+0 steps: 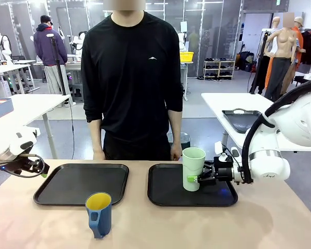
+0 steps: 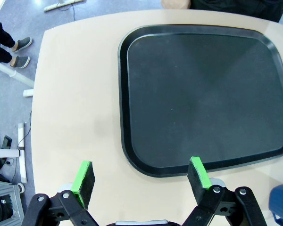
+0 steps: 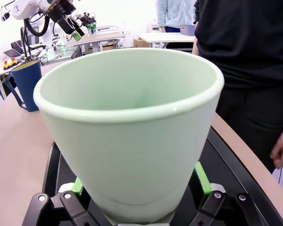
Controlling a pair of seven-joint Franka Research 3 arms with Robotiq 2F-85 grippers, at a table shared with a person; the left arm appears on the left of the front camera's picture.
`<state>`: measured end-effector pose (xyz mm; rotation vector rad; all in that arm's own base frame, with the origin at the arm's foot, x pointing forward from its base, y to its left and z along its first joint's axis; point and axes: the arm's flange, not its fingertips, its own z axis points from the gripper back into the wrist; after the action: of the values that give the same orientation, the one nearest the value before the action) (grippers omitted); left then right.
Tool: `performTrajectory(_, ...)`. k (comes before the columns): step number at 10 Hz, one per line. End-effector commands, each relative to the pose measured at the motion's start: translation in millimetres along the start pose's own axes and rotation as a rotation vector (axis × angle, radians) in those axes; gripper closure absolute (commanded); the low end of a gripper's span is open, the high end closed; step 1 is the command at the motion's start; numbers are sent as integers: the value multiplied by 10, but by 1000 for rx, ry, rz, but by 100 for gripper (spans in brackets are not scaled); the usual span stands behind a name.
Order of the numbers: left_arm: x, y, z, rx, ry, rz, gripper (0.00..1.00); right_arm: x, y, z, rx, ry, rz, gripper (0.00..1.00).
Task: Sort and store the cups by type.
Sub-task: Place the picked Reusable plastic cup into the Flat Tray indicated by the person.
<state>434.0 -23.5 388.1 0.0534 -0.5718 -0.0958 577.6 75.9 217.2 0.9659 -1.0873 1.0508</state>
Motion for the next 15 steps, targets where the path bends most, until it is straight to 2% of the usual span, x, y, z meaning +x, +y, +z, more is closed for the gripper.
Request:
performTrajectory(1,-1,-15,6,5,-1,-6,0,33,77,131,8,35,-16,0)
performTrajectory(6,-1,-15,6,5,-1,-6,0,11,142,507,-37,36,-29,0)
performTrajectory(10,-1,-15,6,5,-1,-6,0,102,222,975,-81,91,-29,0)
performTrajectory(13,-1,-15,6,5,-1,-6,0,200,204,1083,-128,130,-37,0)
performTrajectory(14,-1,-15,6,5,-1,-6,0,96,179,1065,-97,87,-4,0)
performTrajectory(15,-1,-15,6,5,-1,-6,0,96,179,1065,-97,87,-4,0)
